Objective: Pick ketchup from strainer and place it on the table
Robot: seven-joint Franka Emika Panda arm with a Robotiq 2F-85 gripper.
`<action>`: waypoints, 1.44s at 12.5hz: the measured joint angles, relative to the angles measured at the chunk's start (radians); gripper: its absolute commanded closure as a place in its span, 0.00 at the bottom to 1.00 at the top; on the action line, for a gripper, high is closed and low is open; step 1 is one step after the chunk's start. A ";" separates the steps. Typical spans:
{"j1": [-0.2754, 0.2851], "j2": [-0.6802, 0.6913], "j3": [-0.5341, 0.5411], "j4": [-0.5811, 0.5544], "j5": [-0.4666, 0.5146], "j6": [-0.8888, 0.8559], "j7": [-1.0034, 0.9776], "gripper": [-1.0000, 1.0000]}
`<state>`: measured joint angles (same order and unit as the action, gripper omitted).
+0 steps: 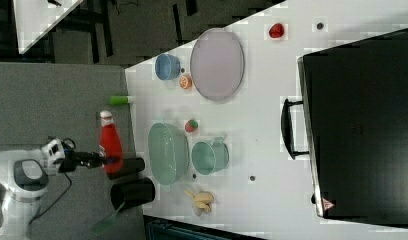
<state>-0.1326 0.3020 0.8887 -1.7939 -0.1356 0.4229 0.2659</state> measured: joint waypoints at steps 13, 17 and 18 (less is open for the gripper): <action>-0.243 0.025 -0.429 0.097 0.011 -0.112 -0.446 0.40; -0.302 0.020 -0.497 0.042 -0.013 -0.103 -0.498 0.40; -0.303 0.020 -0.509 0.018 -0.013 -0.086 -0.501 0.40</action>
<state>-0.4358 0.3223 0.3796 -1.7764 -0.1486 0.3367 -0.2354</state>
